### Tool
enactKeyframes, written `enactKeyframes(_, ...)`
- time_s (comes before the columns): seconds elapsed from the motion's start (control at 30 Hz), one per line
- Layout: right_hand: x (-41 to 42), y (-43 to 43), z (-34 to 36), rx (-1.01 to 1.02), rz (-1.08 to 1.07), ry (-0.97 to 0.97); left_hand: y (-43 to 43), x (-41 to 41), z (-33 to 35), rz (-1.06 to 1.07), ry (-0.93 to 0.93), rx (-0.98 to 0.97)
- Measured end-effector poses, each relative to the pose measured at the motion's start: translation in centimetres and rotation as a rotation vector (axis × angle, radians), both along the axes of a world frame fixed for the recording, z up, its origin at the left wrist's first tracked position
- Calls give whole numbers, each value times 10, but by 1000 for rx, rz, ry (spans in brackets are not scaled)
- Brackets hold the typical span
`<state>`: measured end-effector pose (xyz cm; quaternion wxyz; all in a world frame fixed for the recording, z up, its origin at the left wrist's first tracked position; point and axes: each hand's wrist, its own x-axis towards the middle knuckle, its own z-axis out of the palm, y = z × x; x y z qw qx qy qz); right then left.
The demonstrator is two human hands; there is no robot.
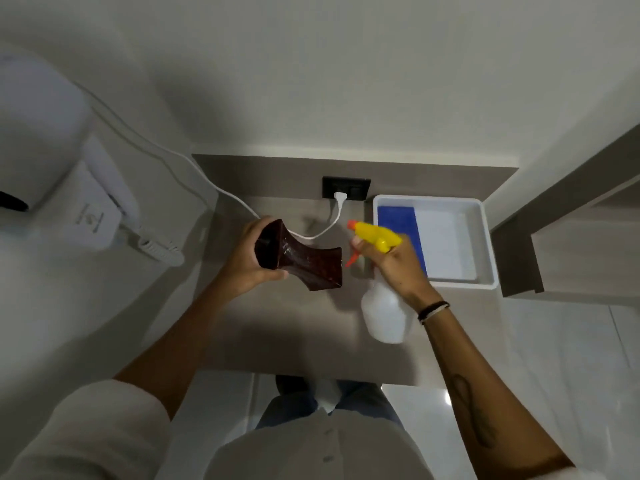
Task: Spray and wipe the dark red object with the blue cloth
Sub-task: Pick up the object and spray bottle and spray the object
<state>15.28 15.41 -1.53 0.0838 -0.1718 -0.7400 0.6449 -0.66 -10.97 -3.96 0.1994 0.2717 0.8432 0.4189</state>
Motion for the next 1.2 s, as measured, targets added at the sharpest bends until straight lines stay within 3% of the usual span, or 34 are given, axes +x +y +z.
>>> enactKeyframes(0.13, -11, -35, -7, 9, 204, -64, -12, -4, 0, -40, -49, -3)
enactKeyframes(0.27, -24, -50, -19, 110, 235, -145, -18, -8, 0, -63, -85, -10)
enactKeyframes(0.63, -22, -48, -33, 134, 298, -182, -24, -9, -3, -112, -83, 0)
enactKeyframes(0.77, -14, -37, -39, 352, 270, -340, -26, -11, -5, -97, -50, -4)
enactKeyframes(0.9, -8, -28, -44, 444, 235, -469, -26, -9, -8, -78, -42, -4)
enactKeyframes(1.2, -18, -39, -30, 301, 295, -233, -20, -3, -2, -56, -21, -49)
